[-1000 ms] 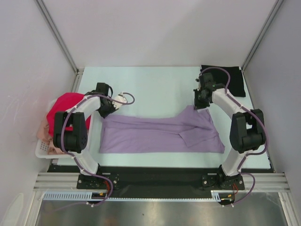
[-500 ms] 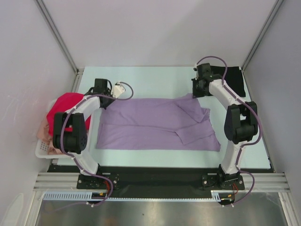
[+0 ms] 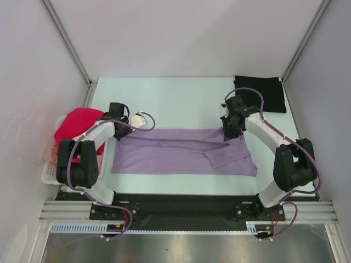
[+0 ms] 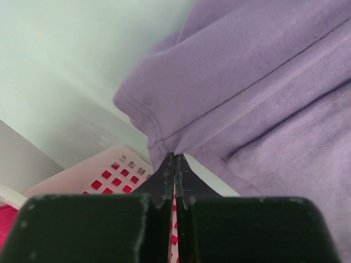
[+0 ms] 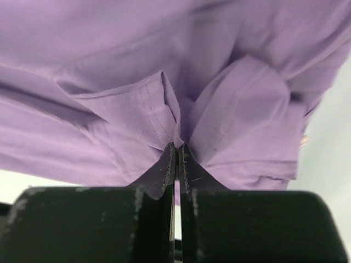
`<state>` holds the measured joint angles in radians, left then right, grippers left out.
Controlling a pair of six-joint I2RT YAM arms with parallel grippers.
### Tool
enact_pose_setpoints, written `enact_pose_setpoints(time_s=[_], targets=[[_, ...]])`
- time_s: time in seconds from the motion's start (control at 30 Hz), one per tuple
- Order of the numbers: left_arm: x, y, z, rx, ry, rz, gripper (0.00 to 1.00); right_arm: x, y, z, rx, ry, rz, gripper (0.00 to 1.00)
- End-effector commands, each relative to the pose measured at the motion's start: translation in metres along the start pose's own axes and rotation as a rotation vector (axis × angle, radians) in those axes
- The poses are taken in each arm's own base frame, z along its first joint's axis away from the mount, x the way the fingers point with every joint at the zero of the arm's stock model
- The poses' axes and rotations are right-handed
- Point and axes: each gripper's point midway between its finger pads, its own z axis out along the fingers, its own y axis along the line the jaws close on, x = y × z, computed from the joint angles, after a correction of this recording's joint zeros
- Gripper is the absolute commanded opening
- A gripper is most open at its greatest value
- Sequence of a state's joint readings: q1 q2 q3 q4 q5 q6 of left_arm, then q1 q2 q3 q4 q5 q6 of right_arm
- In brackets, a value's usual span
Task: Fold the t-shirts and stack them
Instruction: Fold the tshirt
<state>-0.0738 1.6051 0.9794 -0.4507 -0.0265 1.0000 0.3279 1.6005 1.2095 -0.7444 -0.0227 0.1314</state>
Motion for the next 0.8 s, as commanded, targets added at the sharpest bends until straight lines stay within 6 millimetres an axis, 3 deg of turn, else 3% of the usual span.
enact_pose_setpoints(time_s=[0.0,0.07,0.1,0.13,0.23,0.27,0.37,0.47,0.53,0.6,0.63,0.67,0.73,0.77], targets=[[0.008,0.002,0.0,0.008,0.035,0.025,0.0,0.014,0.013,-0.003,-0.057,0.018,0.02,0.0],[0.006,0.006,-0.001,0.008,0.033,0.024,0.11,0.015,0.028,-0.002,-0.097,0.011,-0.001,0.0],[0.006,0.005,-0.002,0.018,0.039,0.021,0.28,0.017,0.034,-0.002,-0.114,0.012,-0.008,0.03],[0.002,0.01,-0.005,0.013,0.03,0.017,0.58,0.019,0.045,-0.002,-0.17,0.016,-0.016,0.05],[-0.014,0.015,-0.019,0.026,-0.04,-0.007,0.78,0.04,0.071,-0.003,-0.281,0.074,-0.069,0.19],[-0.02,0.01,-0.023,0.06,-0.073,-0.015,0.8,0.053,0.077,-0.005,-0.304,0.114,-0.085,0.3],[-0.043,0.016,-0.038,0.073,-0.155,-0.052,0.82,0.068,0.082,-0.014,-0.347,0.157,-0.113,0.5],[-0.073,0.017,-0.054,0.108,-0.253,-0.093,0.83,0.056,0.075,-0.034,-0.349,0.062,-0.073,0.54],[-0.106,0.011,-0.067,0.128,-0.345,-0.076,0.8,0.034,0.052,-0.039,-0.34,-0.039,0.051,0.52],[-0.142,-0.004,-0.079,0.148,-0.427,-0.047,0.78,0.019,0.028,-0.049,-0.297,-0.126,0.193,0.45],[-0.158,-0.011,-0.085,0.16,-0.456,-0.026,0.73,0.014,-0.003,-0.045,-0.208,-0.168,0.28,0.43],[-0.183,-0.033,-0.093,0.198,-0.49,0.025,0.71,0.011,-0.015,-0.043,-0.168,-0.187,0.32,0.42],[-0.209,-0.059,-0.093,0.235,-0.512,0.085,0.69,0.003,-0.037,-0.037,-0.113,-0.221,0.382,0.41],[-0.228,-0.088,-0.096,0.272,-0.531,0.152,0.69,0.0,-0.041,-0.034,-0.099,-0.226,0.385,0.46]])
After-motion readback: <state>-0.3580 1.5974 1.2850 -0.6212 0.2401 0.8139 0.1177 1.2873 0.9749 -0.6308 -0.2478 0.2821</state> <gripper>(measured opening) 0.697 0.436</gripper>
